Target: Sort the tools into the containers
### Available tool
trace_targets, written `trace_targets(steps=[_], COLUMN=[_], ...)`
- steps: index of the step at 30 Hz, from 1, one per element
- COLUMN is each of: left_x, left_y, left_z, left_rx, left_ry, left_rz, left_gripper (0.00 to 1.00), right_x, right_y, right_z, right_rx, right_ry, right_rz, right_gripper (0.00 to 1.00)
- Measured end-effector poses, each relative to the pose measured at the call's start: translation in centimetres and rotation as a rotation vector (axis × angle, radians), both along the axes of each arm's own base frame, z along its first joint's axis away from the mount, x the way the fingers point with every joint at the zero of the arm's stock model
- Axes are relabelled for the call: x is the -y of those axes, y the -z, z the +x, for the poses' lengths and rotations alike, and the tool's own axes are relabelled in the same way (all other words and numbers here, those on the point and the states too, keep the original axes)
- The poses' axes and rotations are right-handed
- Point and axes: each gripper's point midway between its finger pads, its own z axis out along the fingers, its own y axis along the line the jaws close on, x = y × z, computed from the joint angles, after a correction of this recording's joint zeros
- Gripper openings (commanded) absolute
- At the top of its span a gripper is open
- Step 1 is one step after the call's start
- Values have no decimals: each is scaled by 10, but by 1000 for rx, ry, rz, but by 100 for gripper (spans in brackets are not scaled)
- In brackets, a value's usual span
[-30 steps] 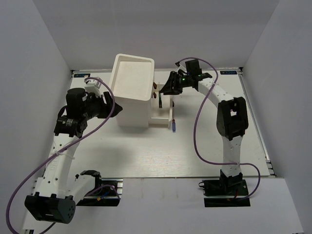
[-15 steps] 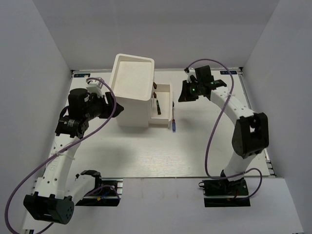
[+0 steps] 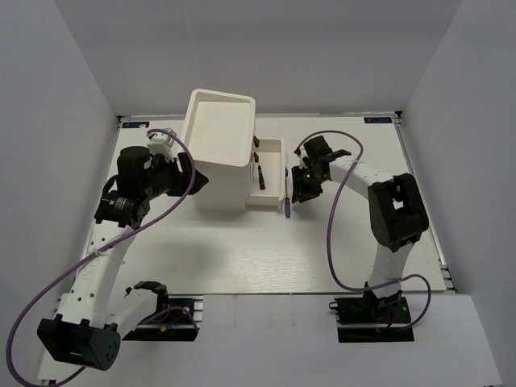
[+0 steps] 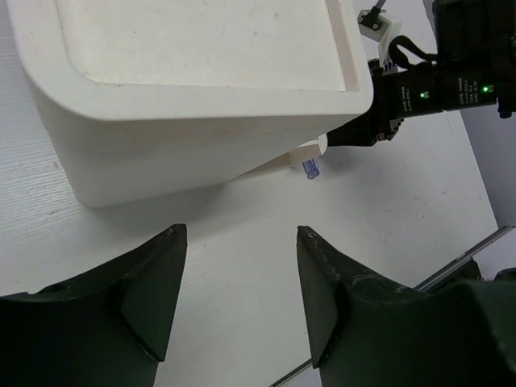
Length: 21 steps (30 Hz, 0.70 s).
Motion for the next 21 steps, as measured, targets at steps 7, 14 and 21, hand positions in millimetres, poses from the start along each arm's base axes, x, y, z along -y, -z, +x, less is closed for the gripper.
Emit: trace_targets(steps=[7,14,21], left_x=[0,-1,-1], left_y=[5,6,8], left_z=[-2,-5,-7], left_rx=[-11,-14,-25], left_ry=[-6,-14,-15], left_rz=[3,7,12], left_gripper=[67,67,67], right_x=[-16,-27,-31], right_y=[3,9,17], right_z=[-1,-1,0], right_rx=[-3,-9,-3], right_ry=[3,21,36], right_rz=[15,24,12], right_gripper=[40,41,42])
